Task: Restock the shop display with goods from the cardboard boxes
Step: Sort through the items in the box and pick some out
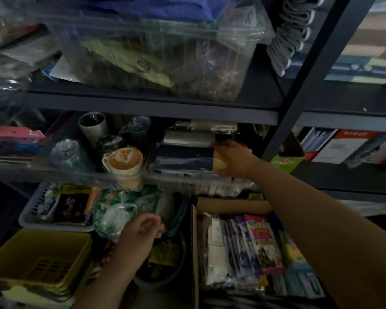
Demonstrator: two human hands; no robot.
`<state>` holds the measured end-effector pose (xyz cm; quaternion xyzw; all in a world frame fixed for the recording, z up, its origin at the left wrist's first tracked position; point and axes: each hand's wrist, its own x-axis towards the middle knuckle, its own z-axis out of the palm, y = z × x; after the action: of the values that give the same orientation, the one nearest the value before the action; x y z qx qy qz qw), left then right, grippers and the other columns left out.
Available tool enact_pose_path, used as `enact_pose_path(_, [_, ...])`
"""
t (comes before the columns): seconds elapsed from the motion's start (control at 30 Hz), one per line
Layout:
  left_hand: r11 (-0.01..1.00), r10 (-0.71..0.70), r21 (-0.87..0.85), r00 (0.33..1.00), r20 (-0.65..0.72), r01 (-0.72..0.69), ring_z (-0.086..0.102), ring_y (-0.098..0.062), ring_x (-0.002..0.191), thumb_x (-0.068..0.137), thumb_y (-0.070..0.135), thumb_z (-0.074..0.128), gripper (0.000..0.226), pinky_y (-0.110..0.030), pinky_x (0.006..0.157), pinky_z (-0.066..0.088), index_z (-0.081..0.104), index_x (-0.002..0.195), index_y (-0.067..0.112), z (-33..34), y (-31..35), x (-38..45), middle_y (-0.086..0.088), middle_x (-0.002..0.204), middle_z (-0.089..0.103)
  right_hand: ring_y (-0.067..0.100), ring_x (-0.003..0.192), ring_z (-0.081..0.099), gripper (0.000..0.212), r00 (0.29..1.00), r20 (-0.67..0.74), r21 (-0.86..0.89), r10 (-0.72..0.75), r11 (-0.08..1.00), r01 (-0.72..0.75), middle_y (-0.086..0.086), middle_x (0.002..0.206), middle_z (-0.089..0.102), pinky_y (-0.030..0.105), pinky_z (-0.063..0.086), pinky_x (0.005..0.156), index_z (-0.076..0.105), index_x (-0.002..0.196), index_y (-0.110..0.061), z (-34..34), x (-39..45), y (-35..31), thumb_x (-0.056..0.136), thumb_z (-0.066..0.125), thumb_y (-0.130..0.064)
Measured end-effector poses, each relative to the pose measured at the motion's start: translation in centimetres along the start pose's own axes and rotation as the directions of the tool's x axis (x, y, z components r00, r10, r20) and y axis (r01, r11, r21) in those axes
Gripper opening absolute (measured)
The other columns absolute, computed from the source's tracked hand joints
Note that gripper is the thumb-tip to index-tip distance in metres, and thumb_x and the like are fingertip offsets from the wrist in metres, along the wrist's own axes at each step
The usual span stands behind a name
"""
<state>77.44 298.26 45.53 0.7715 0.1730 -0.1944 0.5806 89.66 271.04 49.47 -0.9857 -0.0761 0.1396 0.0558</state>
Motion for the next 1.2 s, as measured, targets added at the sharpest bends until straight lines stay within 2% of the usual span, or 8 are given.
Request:
enact_pose_path(0.23, [0.997, -0.072, 0.021, 0.997, -0.001, 0.072, 0.068, -0.023, 0.085, 0.096, 0.011, 0.052, 0.014, -0.045, 0.092, 0.051, 0.064, 0.090, 0.013, 0.1, -2.6, 0.0, -0.007, 0.089, 0.071, 0.030, 0.141, 0.022, 0.085, 0.990, -0.137, 0.009, 0.040, 0.999, -0.039, 0.003, 0.156, 0.024, 0.050, 0.016, 0.114, 0.020, 0.152, -0.029, 1.4, -1.0, 0.0, 0.082, 0.067, -0.043])
enact_pose_path(0.33, [0.998, 0.013, 0.063, 1.000, 0.005, -0.013, 0.068, -0.022, 0.082, 0.094, 0.010, 0.056, 0.011, -0.043, 0.088, 0.053, 0.064, 0.088, 0.015, 1.2, -2.3, -0.2, -0.006, 0.089, 0.070, 0.029, 0.136, 0.028, 0.073, 0.962, -0.260, 0.159, 0.087, 0.986, -0.046, 0.004, 0.149, 0.033, 0.045, 0.019, 0.113, 0.032, 0.147, -0.025, 1.5, -3.2, -0.4, 0.083, 0.066, -0.036])
enact_pose_path(0.47, [0.974, 0.135, 0.169, 0.987, 0.089, -0.149, 0.067, -0.019, 0.082, 0.093, 0.017, 0.059, 0.009, -0.028, 0.074, 0.051, 0.064, 0.087, 0.021, 3.7, -1.6, -0.6, -0.004, 0.088, 0.067, 0.017, 0.111, 0.049, 0.044, 0.899, -0.409, 0.434, 0.156, 0.900, 0.041, 0.001, 0.120, 0.053, 0.032, 0.039, 0.097, 0.052, 0.129, -0.016, 3.1, -8.5, -0.6, 0.087, 0.064, -0.021])
enact_pose_path(0.57, [0.947, 0.172, 0.244, 0.971, 0.166, -0.209, 0.063, -0.016, 0.082, 0.093, 0.021, 0.058, 0.011, -0.022, 0.068, 0.047, 0.062, 0.084, 0.026, 6.1, -2.1, -1.2, -0.003, 0.084, 0.064, 0.005, 0.092, 0.048, 0.035, 0.928, -0.293, 0.577, 0.231, 0.816, -0.021, -0.009, 0.104, 0.047, 0.017, 0.037, 0.078, 0.053, 0.123, -0.020, 6.0, -13.0, 0.4, 0.089, 0.063, -0.017])
enact_pose_path(0.67, [0.932, 0.152, 0.277, 0.946, 0.285, -0.233, 0.061, -0.013, 0.082, 0.094, 0.022, 0.057, 0.009, -0.021, 0.067, 0.046, 0.061, 0.086, 0.026, 9.1, -3.4, -2.2, 0.000, 0.086, 0.063, 0.008, 0.091, 0.051, 0.031, 0.944, -0.082, 0.587, 0.319, 0.781, -0.213, -0.010, 0.103, 0.046, 0.018, 0.037, 0.075, 0.052, 0.122, -0.021, 10.6, -16.1, 2.8, 0.092, 0.061, -0.023])
enact_pose_path(0.87, [0.887, 0.032, 0.407, 0.908, 0.417, -0.218, 0.059, -0.009, 0.081, 0.093, 0.027, 0.056, 0.008, -0.025, 0.067, 0.047, 0.055, 0.100, 0.024, 14.9, -7.4, -2.4, 0.007, 0.092, 0.058, 0.011, 0.092, 0.052, 0.045, 0.831, 0.296, 0.586, 0.471, 0.597, -0.547, -0.001, 0.121, 0.052, 0.025, 0.042, 0.077, 0.045, 0.135, -0.019, 18.3, -19.7, 6.2, 0.093, 0.060, -0.027])
enact_pose_path(0.97, [0.875, -0.026, 0.447, 0.905, 0.424, -0.184, 0.053, -0.003, 0.079, 0.093, 0.027, 0.056, 0.011, -0.018, 0.062, 0.041, 0.052, 0.103, 0.025, 17.2, -8.4, -1.9, 0.011, 0.094, 0.053, 0.014, 0.102, 0.054, 0.056, 0.778, 0.383, 0.607, 0.498, 0.500, -0.618, 0.002, 0.137, 0.047, 0.024, 0.041, 0.078, 0.038, 0.143, -0.016, 20.8, -20.3, 7.6, 0.093, 0.061, -0.026])
enact_pose_path(1.2, [0.922, -0.192, 0.385, 0.911, 0.365, 0.040, 0.055, -0.013, 0.087, 0.093, 0.024, 0.056, 0.023, -0.030, 0.076, 0.047, 0.049, 0.115, 0.020, 21.9, -9.0, 0.9, 0.005, 0.109, 0.052, 0.030, 0.119, 0.053, 0.055, 0.743, 0.425, 0.548, 0.518, 0.506, -0.666, 0.009, 0.147, 0.038, 0.036, 0.048, 0.092, 0.031, 0.148, -0.020, 24.4, -19.4, 10.1, 0.096, 0.050, -0.024])
